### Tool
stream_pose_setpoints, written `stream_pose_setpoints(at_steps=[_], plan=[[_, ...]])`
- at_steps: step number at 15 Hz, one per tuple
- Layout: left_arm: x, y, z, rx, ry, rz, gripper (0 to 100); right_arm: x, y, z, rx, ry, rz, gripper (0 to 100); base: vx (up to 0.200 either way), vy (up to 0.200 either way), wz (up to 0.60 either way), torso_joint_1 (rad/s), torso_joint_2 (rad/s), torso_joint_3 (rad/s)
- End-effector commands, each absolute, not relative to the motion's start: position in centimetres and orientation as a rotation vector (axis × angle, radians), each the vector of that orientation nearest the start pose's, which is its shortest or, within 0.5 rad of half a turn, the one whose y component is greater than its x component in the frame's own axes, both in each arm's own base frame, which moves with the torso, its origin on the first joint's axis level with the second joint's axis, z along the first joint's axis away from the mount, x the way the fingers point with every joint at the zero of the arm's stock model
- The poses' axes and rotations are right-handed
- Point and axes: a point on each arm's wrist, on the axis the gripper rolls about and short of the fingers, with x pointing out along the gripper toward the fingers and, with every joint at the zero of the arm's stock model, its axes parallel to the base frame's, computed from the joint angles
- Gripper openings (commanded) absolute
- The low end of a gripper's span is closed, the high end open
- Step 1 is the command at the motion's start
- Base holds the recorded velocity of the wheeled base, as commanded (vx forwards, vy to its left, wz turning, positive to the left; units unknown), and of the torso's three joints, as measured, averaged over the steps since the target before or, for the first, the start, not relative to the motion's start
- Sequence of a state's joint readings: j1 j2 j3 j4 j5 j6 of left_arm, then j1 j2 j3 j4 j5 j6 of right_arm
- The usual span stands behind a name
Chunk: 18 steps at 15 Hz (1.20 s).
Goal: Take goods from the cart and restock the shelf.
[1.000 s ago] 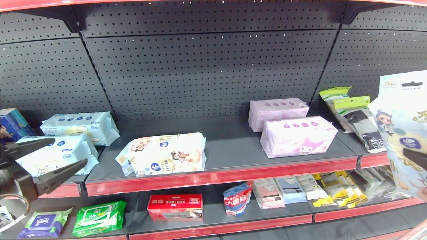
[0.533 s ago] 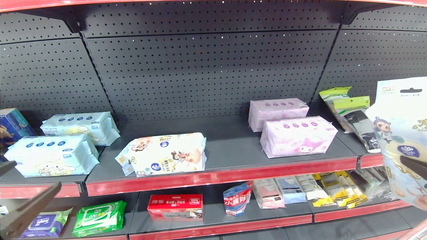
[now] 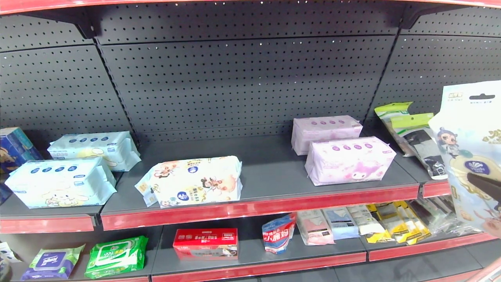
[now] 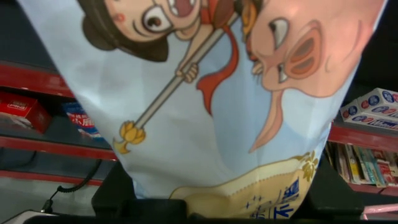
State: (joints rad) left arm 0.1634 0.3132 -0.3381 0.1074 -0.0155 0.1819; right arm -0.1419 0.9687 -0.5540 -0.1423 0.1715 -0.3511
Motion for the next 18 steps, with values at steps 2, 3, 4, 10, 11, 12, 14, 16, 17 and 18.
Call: stream_pose_setpoints(at_steps=[2,3,4,10,11,12,14,16,17,18], plan=[[-2.1,-0.4,17.4,0.192,0.004,0.060,100,12.7,-1.3,21.8,-0.308,0.263,0.092,0,0.000,0.000,0.00,0.000,0.00,0.000],[-2.9,-0.5,18.5,0.193,-0.038,-0.191,100,12.7,-1.1,21.8,-0.308,0.257,0.127,0,0.000,0.000,0.00,0.000,0.00,0.000],[-3.5,-0.2,18.6,0.190,-0.021,-0.285,100,12.7,-1.1,21.8,-0.309,0.255,0.133,0,0.000,0.000,0.00,0.000,0.00,0.000],[-4.3,1.0,16.2,0.209,0.115,0.018,100,12.6,-0.7,21.7,-0.360,0.245,0.174,0,0.000,0.000,0.00,0.000,0.00,0.000],[-4.2,1.0,16.1,0.215,0.120,-0.003,100,12.6,-0.4,21.9,-0.364,0.234,0.192,0,0.000,0.000,0.00,0.000,0.00,0.000],[-4.2,1.0,16.0,0.219,0.125,-0.005,100,12.6,-0.3,22.1,-0.366,0.226,0.200,0,0.000,0.000,0.00,0.000,0.00,0.000],[-4.1,1.0,15.7,0.247,0.130,-0.009,100,12.5,-0.3,22.2,-0.367,0.217,0.200,0,0.000,0.000,0.00,0.000,0.00,0.000],[-4.0,1.0,15.5,0.250,0.137,-0.009,100,12.5,-0.3,22.2,-0.366,0.217,0.198,0,0.000,0.000,0.00,0.000,0.00,0.000],[-4.0,1.0,15.5,0.249,0.133,-0.009,100,12.5,-0.3,22.2,-0.364,0.219,0.196,0,0.000,0.000,0.00,0.000,0.00,0.000],[-4.0,1.0,15.5,0.249,0.133,-0.009,100,12.6,-0.3,22.2,-0.365,0.220,0.197,0,0.000,0.000,0.00,0.000,0.00,0.000]])
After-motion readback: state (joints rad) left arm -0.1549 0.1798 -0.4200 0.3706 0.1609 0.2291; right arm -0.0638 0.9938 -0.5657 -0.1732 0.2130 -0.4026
